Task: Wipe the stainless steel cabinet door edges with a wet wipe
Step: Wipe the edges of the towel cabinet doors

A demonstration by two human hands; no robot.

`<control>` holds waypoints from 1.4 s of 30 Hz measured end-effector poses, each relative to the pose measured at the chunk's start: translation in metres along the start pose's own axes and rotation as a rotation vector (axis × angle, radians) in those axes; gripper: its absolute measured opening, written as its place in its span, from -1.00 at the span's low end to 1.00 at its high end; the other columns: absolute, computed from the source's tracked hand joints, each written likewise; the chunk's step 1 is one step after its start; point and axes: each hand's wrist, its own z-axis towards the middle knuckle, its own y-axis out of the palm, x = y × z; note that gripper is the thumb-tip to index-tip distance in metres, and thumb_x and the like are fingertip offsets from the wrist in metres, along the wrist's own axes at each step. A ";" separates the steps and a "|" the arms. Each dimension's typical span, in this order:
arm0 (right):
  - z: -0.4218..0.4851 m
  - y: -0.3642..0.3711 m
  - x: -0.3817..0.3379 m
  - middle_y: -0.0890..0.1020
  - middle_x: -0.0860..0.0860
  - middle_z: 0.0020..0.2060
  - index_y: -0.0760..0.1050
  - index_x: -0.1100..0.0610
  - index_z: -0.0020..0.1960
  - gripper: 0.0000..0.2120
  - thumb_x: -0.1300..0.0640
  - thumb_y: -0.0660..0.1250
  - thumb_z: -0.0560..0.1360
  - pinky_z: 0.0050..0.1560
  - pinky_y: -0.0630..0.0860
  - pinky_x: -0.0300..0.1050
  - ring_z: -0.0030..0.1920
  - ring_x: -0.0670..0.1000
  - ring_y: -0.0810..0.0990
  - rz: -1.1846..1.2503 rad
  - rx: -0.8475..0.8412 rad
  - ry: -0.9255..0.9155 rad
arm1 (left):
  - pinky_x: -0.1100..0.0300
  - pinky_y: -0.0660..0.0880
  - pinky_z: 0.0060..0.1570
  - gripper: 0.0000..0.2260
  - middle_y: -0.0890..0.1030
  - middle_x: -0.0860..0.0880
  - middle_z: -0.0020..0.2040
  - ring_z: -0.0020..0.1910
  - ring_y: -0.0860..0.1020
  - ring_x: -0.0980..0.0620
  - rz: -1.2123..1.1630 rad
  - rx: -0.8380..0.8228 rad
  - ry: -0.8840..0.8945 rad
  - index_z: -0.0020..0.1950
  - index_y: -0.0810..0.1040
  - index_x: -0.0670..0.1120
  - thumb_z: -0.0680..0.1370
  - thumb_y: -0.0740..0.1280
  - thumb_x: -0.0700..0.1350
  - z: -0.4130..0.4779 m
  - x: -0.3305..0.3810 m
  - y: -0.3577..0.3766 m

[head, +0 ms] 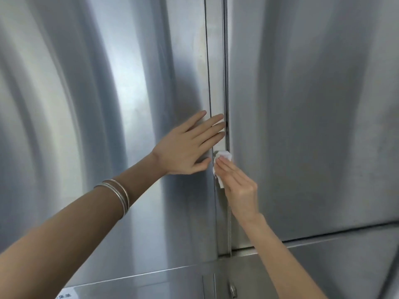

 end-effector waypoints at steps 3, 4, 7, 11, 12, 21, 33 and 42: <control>0.008 0.004 -0.001 0.62 0.11 0.12 0.61 0.28 0.08 -0.82 0.36 0.37 0.48 0.22 0.49 -0.11 0.20 0.00 0.56 0.022 0.075 0.049 | -0.18 0.20 0.45 -0.50 0.36 -0.22 0.46 0.50 0.24 -0.17 -0.008 -0.017 -0.010 0.43 0.38 -0.26 0.59 0.09 0.01 0.000 -0.001 0.000; -0.004 0.006 -0.004 0.62 0.11 0.12 0.61 0.28 0.08 -0.81 0.36 0.37 0.48 0.22 0.49 -0.11 0.19 0.00 0.57 0.042 0.091 0.084 | -0.19 0.20 0.45 -0.50 0.37 -0.22 0.46 0.50 0.24 -0.18 0.001 -0.017 -0.008 0.43 0.37 -0.26 0.59 0.09 0.01 -0.001 -0.002 0.000; -0.064 0.010 -0.021 0.63 0.13 0.08 0.62 0.32 0.05 -0.83 0.37 0.37 0.46 0.19 0.52 -0.09 0.15 0.03 0.59 0.062 0.080 0.184 | -0.19 0.21 0.45 -0.52 0.39 -0.23 0.44 0.48 0.28 -0.19 0.009 0.016 -0.020 0.41 0.39 -0.27 0.58 0.12 -0.02 0.001 0.001 0.001; -0.094 0.000 -0.027 0.64 0.12 0.06 0.63 0.32 0.02 -0.84 0.37 0.36 0.45 0.17 0.52 -0.11 0.10 0.05 0.62 0.038 -0.022 0.176 | -0.16 0.17 0.47 -0.53 0.40 -0.21 0.43 0.49 0.27 -0.18 -0.044 0.034 -0.070 0.40 0.41 -0.27 0.55 0.16 -0.06 -0.011 0.027 0.008; -0.088 -0.002 -0.024 0.64 0.11 0.06 0.63 0.31 0.02 -0.82 0.39 0.38 0.43 0.16 0.53 -0.11 0.11 0.03 0.61 0.030 -0.038 0.164 | -0.15 0.17 0.47 -0.53 0.40 -0.20 0.44 0.49 0.27 -0.17 -0.056 0.019 -0.056 0.40 0.42 -0.26 0.56 0.16 -0.06 -0.018 0.037 0.011; -0.154 -0.001 -0.034 0.65 0.15 0.04 0.62 0.33 0.01 -0.73 0.44 0.48 0.32 0.08 0.58 0.00 0.11 0.07 0.61 0.036 -0.106 0.191 | -0.10 0.08 0.51 -0.55 0.37 -0.12 0.47 0.53 0.18 -0.19 -0.086 -0.041 -0.079 0.43 0.42 -0.17 0.57 0.14 -0.04 -0.062 0.091 0.035; -0.162 0.006 -0.026 0.64 0.16 0.06 0.60 0.35 0.06 -0.74 0.41 0.46 0.37 0.12 0.55 -0.05 0.11 0.05 0.61 0.064 -0.024 0.182 | -0.13 0.12 0.49 -0.58 0.42 -0.12 0.44 0.52 0.18 -0.23 -0.068 0.002 -0.100 0.37 0.47 -0.16 0.55 0.15 -0.06 -0.065 0.101 0.038; -0.162 -0.003 -0.014 0.66 0.08 0.04 0.65 0.27 -0.02 -0.83 0.40 0.44 0.40 0.11 0.56 -0.11 0.10 0.01 0.62 0.007 -0.152 0.043 | -0.12 0.08 0.51 -0.59 0.43 -0.11 0.43 0.53 0.17 -0.20 -0.114 0.032 -0.121 0.35 0.50 -0.14 0.52 0.18 -0.07 -0.066 0.102 0.040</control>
